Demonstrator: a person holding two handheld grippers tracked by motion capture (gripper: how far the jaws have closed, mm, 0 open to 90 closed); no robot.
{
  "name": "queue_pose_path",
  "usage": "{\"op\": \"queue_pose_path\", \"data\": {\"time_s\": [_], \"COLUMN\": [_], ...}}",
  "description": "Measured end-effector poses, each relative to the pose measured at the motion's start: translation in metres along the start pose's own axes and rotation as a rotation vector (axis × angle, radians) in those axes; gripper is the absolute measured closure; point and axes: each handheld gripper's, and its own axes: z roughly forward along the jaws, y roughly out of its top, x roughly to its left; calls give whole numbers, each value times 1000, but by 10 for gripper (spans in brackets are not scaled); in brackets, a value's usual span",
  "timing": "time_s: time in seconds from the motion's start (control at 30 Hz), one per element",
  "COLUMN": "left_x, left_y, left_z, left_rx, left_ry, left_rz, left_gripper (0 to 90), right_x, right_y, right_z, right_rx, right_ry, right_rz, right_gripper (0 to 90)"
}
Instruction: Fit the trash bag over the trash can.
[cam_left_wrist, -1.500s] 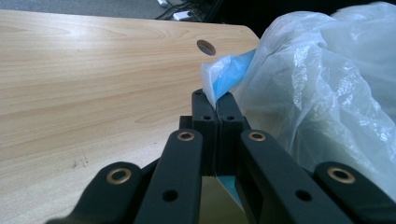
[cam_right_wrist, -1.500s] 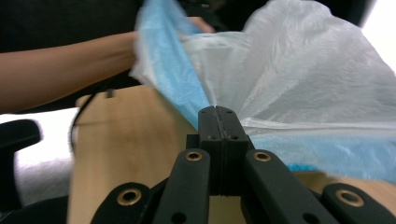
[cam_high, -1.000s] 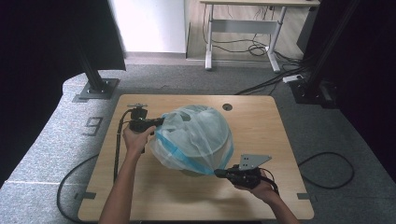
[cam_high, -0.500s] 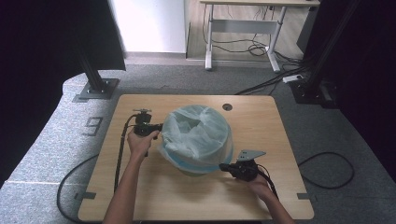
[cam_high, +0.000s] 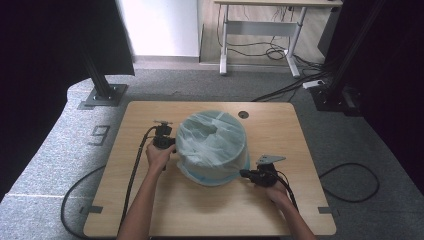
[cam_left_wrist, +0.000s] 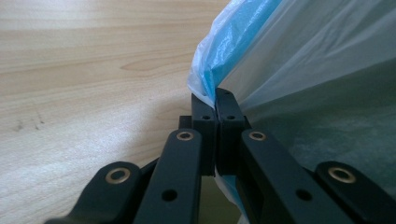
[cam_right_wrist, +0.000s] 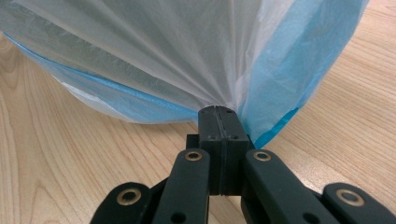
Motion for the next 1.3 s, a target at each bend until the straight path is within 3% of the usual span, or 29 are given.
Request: {"op": "queue_pose_path", "data": {"time_s": [0.2,0.37,0.4,0.57,0.67,0.8,0.9,0.93,1.03,1.13,1.2,1.3], "left_x": [4,3,2,1,-3,-6,-8,-10,-15,-23,-29,-38], "left_y": [-9,-12,-12,-12,-15,-16,-16,-15,-14,-10,-6,-1], "left_z": [3,1,-3,-20,-38,-51,-64,-76,-93,-109,-117,-124], "left_rx": [5,9,0,-58,-104,-142,-163,-190,-232,-261,-265,-262], "left_ry": [-2,17,19,45,113,133,134,144,139,100,62,43], "left_rz": [-18,-4,15,63,107,121,134,148,163,193,216,244], "left_gripper": [882,874,857,563,398,277,253,252,252,252,253,247], "right_x": [-2,-2,-2,0,1,4,5,5,7,9,9,7], "right_y": [0,0,-1,0,1,1,1,1,0,-3,-4,-7], "right_z": [0,-2,-3,-14,-22,-32,-37,-39,-45,-51,-55,-61], "right_rx": [2,-8,-13,-77,-131,-190,-216,-225,-238,-241,-242,-251], "right_ry": [-4,-13,-15,-8,-16,-33,-42,-37,-32,-35,-35,-40], "right_rz": [11,6,4,0,8,15,22,28,24,13,9,16], "right_gripper": [885,871,846,668,540,442,398,389,379,372,367,366]}}
